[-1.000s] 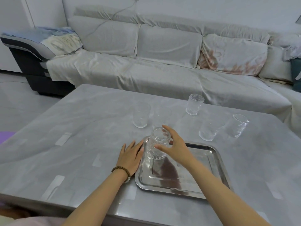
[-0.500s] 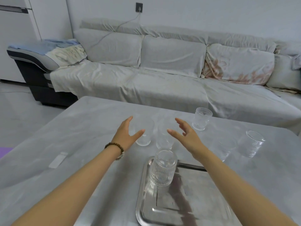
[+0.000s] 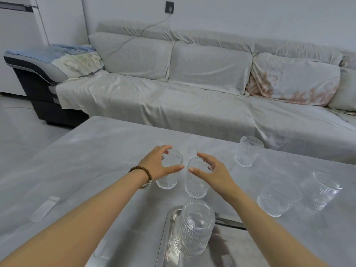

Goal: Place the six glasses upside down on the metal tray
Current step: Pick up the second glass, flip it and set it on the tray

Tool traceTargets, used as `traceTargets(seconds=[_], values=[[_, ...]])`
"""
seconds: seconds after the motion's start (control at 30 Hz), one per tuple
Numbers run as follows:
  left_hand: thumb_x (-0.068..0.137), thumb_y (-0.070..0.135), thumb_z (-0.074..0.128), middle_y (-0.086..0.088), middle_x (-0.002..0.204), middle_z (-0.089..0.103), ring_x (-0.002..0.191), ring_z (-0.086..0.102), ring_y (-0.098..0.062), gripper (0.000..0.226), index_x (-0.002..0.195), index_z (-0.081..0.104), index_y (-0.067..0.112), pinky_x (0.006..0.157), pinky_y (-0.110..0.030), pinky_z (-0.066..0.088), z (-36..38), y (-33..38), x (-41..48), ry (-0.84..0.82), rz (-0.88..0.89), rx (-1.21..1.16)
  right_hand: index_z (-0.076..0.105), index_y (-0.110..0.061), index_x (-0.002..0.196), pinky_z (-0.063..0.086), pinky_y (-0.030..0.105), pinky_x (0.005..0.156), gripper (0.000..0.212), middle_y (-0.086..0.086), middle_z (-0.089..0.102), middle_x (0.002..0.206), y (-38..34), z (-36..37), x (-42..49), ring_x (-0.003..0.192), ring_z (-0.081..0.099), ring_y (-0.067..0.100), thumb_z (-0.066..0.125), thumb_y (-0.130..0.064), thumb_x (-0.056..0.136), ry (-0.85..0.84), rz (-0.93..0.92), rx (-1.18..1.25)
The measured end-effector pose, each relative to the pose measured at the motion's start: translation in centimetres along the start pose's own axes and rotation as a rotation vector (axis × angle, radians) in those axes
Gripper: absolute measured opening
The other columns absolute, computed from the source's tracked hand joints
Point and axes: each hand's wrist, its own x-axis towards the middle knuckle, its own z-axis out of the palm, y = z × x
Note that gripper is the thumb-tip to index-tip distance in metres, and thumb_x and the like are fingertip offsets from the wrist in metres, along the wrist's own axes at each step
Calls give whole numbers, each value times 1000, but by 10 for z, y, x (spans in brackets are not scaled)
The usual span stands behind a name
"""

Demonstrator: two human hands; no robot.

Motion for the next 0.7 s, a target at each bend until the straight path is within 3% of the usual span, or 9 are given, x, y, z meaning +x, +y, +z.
traceTargets(seconds=[0.1, 0.2, 0.37, 0.5, 0.63, 0.7], values=[[63, 60, 74, 5, 121, 52, 102, 52, -13, 83, 133, 43, 27, 91, -28, 42, 0, 0, 0, 42, 9, 19, 54, -24, 133, 32, 17, 96, 66, -9, 52, 135, -1, 1, 0, 119, 47, 2, 78, -40, 73, 8, 2, 8], [66, 49, 77, 2, 116, 56, 98, 55, -13, 78, 131, 48, 19, 82, -25, 44, -10, 3, -4, 148, -24, -143, 55, -23, 131, 32, 18, 97, 61, -7, 54, 135, -7, -4, -2, 119, 47, 3, 77, -34, 76, 25, 12, 40], [70, 46, 72, 5, 109, 61, 91, 57, 2, 61, 122, 56, 19, 72, -12, 42, -45, 40, -19, 285, 52, -341, 55, -33, 125, 37, 19, 98, 49, -12, 57, 132, -41, -21, -14, 121, 51, 2, 73, -34, 80, 89, -49, 220], [65, 55, 65, 11, 106, 62, 102, 59, -7, 66, 121, 59, 19, 79, -26, 48, -63, 90, -43, 325, 114, -526, 51, -37, 131, 46, 27, 97, 74, -11, 53, 136, -81, -35, -37, 122, 53, 6, 70, -56, 63, 14, -55, 396], [63, 58, 61, 7, 112, 63, 106, 59, -8, 53, 109, 59, 33, 72, -28, 55, -54, 128, -67, 262, 114, -749, 49, -30, 134, 54, 33, 92, 72, -3, 63, 129, -104, -52, -60, 115, 63, 19, 69, -49, 68, -90, -16, 620], [66, 60, 64, 3, 115, 64, 108, 60, -12, 55, 111, 60, 29, 75, -32, 57, -43, 144, -79, 224, 102, -853, 50, -24, 135, 55, 36, 92, 64, 1, 64, 129, -108, -63, -73, 115, 64, 22, 66, -42, 76, -112, -15, 668]])
